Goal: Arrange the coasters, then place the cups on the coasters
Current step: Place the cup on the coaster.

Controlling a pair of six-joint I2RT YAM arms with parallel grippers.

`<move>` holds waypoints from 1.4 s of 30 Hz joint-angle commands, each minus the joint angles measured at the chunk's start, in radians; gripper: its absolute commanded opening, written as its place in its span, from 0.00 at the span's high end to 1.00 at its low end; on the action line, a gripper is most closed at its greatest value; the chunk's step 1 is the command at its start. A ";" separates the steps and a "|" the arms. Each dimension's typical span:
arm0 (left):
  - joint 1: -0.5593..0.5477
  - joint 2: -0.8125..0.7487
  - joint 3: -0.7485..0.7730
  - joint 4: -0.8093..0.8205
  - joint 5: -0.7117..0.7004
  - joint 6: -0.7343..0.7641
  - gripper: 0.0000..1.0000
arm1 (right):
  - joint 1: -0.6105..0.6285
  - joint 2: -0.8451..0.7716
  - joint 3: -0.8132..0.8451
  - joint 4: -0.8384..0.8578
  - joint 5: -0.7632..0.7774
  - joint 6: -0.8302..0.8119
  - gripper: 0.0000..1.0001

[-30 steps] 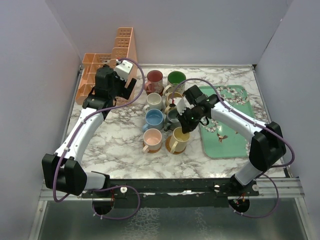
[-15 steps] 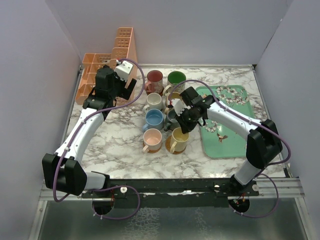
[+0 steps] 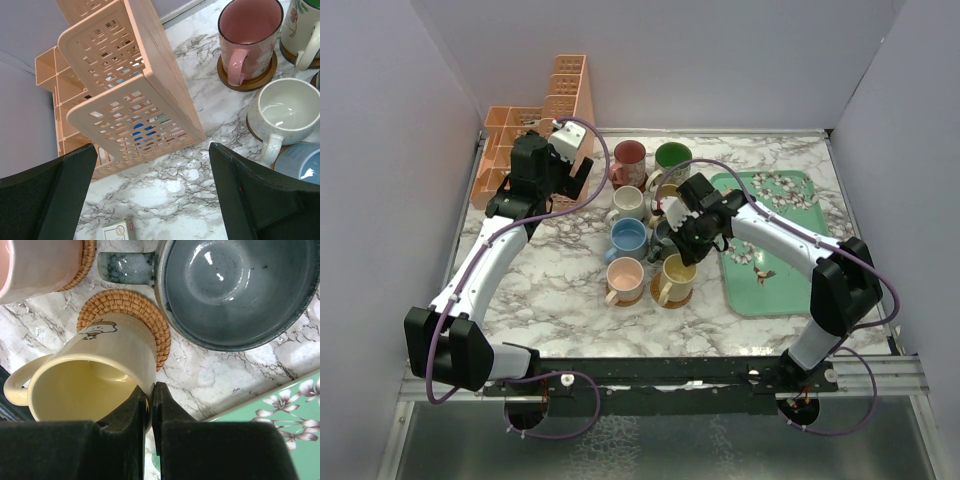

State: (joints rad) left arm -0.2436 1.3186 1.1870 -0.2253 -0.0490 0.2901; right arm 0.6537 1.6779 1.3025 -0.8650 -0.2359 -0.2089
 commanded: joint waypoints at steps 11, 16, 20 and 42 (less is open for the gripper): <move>0.004 -0.010 0.003 0.009 0.039 0.004 0.01 | 0.010 0.005 0.044 0.051 0.019 0.028 0.92; 0.004 -0.009 0.006 0.008 0.047 0.004 0.01 | 0.011 0.007 0.044 0.052 0.020 0.029 0.87; 0.004 -0.009 0.006 0.007 0.048 0.005 0.01 | 0.012 0.008 0.043 0.052 0.020 0.029 0.83; 0.005 -0.017 0.003 0.003 0.059 0.008 0.01 | 0.014 0.009 0.064 0.037 -0.003 0.024 0.79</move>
State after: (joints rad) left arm -0.2436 1.3186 1.1870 -0.2256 -0.0116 0.2909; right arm 0.6601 1.6897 1.3361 -0.8524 -0.2253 -0.1944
